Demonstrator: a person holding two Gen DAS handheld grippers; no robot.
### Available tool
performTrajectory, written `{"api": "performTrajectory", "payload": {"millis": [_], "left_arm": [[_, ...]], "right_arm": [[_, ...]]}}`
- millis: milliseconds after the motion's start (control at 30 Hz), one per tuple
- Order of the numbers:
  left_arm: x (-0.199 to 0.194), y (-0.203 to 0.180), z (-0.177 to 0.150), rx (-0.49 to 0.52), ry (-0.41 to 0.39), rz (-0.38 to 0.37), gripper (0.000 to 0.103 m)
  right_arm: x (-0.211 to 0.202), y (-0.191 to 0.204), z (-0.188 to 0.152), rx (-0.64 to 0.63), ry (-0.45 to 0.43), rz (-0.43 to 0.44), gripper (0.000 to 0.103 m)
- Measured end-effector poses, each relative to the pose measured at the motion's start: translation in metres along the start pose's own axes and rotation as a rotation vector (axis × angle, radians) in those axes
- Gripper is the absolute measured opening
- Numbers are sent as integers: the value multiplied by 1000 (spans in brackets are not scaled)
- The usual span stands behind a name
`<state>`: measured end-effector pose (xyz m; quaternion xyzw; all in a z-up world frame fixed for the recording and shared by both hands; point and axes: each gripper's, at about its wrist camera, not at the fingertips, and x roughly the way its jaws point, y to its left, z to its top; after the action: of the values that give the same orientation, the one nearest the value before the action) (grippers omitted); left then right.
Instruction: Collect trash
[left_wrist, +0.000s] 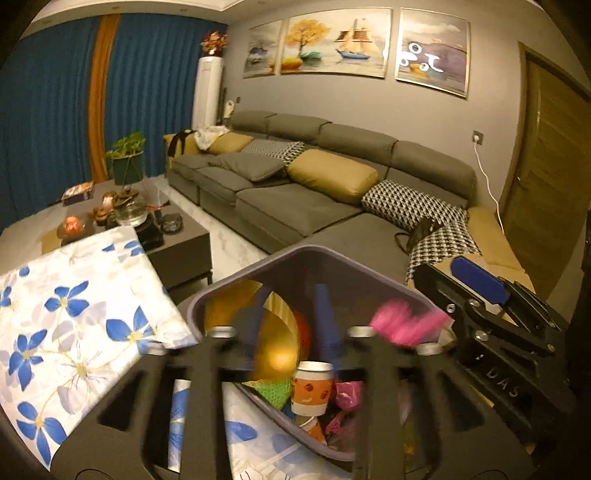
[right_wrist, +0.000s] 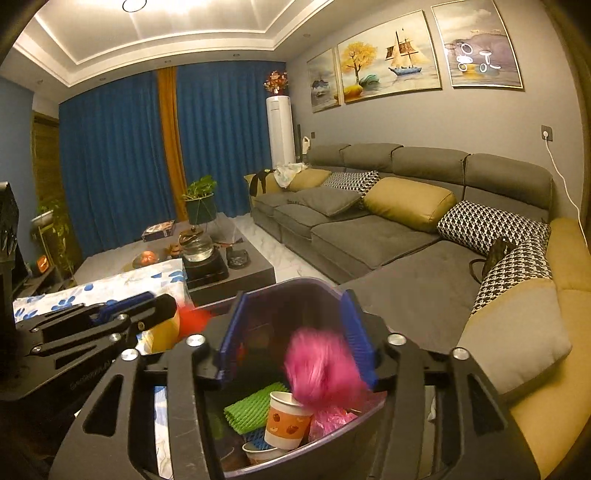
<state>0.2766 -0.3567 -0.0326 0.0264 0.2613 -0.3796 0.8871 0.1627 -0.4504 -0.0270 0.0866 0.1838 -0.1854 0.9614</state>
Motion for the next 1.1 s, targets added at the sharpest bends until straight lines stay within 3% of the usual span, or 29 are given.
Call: {"api": "performTrajectory", "payload": {"millis": [67,133,200,267,367,500,767,1100], "left_arm": [[-2,5,1,-21,-5,6,59],[-8,10,0,-31,-16,50,69],[-15,14,0,-46,-23,87,77],[-24,17,-3,-60,-28,123,84],[-44,22,-10,-64,-37,214,88],[-72,27,-23,-85,-35,281,93],[-139,33,-48,-100,-58,408,97],[-206,32,-84,-87,-58,457,97]], "right_arm": [[-1,-1,0,5,2,-4,54],[-3,-4,0,12,2,-11,55],[-8,-6,0,18,-9,-18,68],[-15,-5,-1,12,-17,-28,72],[-27,2,-3,-1,-26,-37,88],[-42,14,-8,-38,-19,-54,98],[-84,40,-28,-81,-25,-78,98],[-150,68,-47,-67,-67,-68,98]]}}
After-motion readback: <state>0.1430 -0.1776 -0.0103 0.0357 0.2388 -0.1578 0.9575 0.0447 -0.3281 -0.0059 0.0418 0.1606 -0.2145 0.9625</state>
